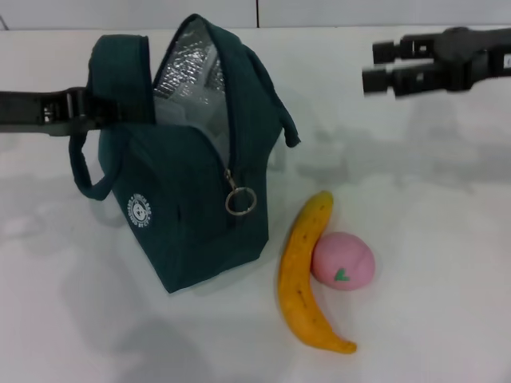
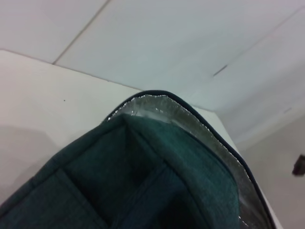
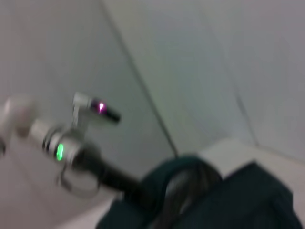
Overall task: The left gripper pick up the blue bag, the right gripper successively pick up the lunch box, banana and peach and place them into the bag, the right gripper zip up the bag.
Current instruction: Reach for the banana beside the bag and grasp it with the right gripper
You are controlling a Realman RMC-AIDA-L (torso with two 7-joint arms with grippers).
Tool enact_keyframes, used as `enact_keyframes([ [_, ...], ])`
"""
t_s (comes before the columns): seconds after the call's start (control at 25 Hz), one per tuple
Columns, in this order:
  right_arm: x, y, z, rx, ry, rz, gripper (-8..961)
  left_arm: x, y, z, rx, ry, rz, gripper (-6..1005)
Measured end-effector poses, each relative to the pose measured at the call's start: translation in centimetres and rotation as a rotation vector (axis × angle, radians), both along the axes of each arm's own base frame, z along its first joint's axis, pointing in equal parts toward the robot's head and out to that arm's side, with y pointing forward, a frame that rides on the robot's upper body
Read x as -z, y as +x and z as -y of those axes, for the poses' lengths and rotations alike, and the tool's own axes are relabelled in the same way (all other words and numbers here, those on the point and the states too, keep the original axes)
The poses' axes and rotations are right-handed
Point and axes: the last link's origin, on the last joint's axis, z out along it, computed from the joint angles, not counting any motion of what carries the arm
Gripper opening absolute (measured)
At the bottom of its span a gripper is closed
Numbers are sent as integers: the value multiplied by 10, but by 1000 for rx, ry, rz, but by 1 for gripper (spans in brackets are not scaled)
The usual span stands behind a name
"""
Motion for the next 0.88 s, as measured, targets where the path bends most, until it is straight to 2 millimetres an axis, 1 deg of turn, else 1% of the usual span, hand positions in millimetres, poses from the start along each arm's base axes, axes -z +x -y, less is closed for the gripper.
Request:
enact_keyframes([
  [0.16, 0, -13, 2, -90, -26, 142, 871, 4, -6, 2, -12, -8, 29, 31],
  [0.24, 4, -21, 3, -129, -56, 237, 871, 5, -8, 2, -14, -12, 39, 31],
  [0.48, 24, -47, 4, -284, -116, 545, 871, 6, -8, 2, -14, -11, 44, 31],
  [0.6, 35, -61, 6, -386, -108, 678, 870, 6, -8, 2, -14, -8, 43, 31],
  [0.76, 52, -81, 9, -525, -96, 750, 870, 5, -8, 1, -16, -2, 41, 31],
  [0.88, 66, -91, 15, -623, -124, 800, 870, 6, -8, 0, -15, -2, 43, 31],
])
